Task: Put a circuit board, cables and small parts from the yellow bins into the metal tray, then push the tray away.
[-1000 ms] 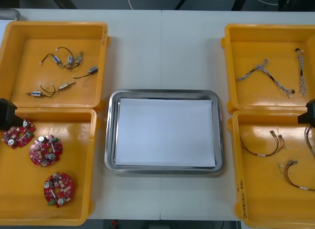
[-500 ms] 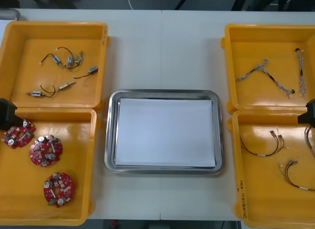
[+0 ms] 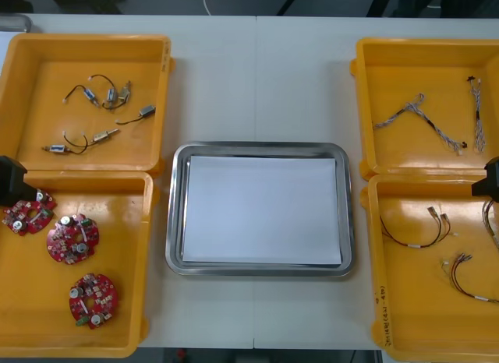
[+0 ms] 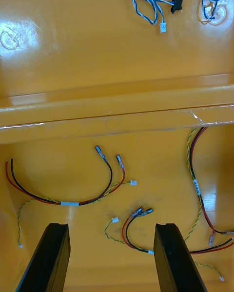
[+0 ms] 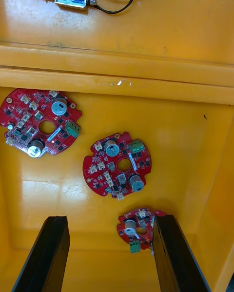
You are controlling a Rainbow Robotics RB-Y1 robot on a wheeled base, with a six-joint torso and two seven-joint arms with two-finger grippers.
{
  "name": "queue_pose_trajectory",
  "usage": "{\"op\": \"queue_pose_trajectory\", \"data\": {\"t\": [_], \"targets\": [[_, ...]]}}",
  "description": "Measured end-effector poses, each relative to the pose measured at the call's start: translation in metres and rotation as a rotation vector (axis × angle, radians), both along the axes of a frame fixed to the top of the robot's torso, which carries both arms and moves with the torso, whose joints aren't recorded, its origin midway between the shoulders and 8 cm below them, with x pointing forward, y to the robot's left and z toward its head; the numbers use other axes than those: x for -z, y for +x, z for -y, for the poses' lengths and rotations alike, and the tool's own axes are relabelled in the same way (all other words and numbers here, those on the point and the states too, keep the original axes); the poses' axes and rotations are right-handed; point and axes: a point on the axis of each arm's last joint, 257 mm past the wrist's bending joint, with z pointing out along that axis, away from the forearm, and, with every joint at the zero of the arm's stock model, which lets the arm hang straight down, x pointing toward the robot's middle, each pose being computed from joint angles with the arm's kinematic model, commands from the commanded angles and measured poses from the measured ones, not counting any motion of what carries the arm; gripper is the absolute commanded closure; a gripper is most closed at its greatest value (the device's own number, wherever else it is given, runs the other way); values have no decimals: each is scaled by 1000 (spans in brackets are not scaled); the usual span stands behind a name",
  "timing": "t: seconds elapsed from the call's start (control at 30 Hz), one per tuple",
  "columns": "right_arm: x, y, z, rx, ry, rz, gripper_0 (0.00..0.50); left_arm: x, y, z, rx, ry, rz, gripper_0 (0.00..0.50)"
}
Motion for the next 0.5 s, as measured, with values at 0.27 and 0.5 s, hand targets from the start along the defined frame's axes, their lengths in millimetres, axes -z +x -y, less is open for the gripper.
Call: {"op": "queue_pose_trajectory", "data": {"t": [0.27,0.5], "targets": [[0,0,0,0,0,0,0,0,0,0,0,0,0,0],[0,0,0,0,0,0,0,0,0,0,0,0,0,0]]}}
